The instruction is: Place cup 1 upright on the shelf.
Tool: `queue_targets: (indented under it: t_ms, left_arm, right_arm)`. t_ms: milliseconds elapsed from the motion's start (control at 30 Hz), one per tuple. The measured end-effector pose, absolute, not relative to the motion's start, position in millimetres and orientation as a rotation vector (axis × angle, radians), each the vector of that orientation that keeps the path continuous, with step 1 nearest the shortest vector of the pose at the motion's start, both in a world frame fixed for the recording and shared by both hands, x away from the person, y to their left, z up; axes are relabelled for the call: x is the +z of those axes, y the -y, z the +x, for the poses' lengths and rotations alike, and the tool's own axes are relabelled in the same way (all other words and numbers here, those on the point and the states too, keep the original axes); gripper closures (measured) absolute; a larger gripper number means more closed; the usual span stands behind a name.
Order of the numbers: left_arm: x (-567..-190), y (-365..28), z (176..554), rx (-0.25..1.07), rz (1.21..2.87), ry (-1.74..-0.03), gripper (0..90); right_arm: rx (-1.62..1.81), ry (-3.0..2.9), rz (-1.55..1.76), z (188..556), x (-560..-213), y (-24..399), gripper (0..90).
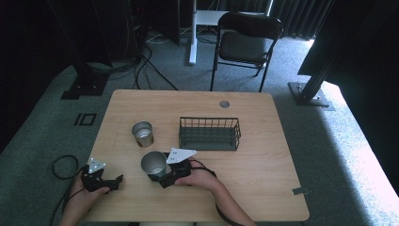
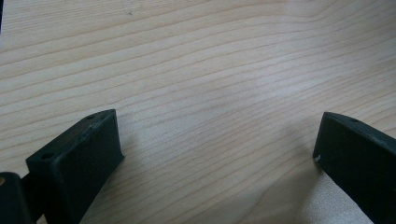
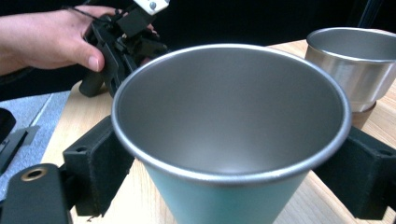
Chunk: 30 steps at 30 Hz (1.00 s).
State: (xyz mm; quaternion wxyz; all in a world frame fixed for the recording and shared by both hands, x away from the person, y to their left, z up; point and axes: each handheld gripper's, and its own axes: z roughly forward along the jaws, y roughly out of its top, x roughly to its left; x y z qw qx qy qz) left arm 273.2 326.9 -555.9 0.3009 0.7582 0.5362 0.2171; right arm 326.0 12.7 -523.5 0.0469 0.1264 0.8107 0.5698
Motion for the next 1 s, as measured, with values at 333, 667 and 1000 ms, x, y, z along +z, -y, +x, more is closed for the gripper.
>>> queue_targets:
  t_ms: [333,667,1000]
  left_arm:
    - [-556,-327,273,0.576,2.011,-1.423,1.5]
    - [-556,-327,273,0.576,2.008,-1.424,1.5]
    - [-556,-327,273,0.576,2.01,-1.423,1.5]
  right_arm:
    - [1.743,-2.449,0.374,327,-523,-22,12.4]
    - [1.74,-2.46,0.374,329,-515,-23,12.6]
    - [1.775,-2.443,0.425,330,-497,-16,12.7]
